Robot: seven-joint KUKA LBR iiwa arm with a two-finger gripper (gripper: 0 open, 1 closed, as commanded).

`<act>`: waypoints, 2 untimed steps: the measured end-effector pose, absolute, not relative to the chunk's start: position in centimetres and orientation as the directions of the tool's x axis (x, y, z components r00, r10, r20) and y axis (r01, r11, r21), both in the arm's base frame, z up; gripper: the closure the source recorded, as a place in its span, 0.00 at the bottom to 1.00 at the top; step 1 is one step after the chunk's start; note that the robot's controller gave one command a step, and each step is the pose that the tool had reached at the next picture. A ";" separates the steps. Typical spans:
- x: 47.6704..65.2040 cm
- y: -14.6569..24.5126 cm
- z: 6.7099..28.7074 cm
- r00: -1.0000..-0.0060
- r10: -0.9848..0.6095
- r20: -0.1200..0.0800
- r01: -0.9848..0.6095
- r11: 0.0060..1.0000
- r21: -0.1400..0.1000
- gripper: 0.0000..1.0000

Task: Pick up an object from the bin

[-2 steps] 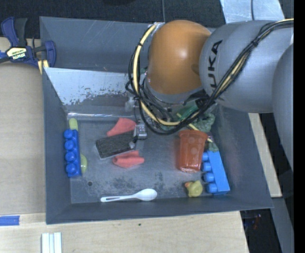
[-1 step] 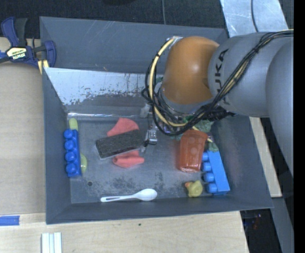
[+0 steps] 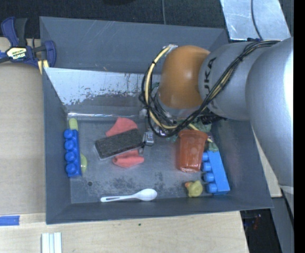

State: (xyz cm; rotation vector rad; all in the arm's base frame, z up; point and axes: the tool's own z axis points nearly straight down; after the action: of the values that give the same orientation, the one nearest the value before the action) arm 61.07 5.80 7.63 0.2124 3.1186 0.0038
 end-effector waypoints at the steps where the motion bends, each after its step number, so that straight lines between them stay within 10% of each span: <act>1: 61.5 7.5 4.9 -0.993 0.114 -0.005 0.114 0.993 0.004 0.00; 2: 60.4 9.3 7.2 -0.999 0.048 -0.020 0.048 0.999 0.005 1.00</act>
Offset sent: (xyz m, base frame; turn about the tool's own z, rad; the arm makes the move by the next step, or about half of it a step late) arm -0.0090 0.0354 -0.0063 -0.0897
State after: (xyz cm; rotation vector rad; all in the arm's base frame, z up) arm 60.35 9.29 7.18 0.0747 3.1202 0.0073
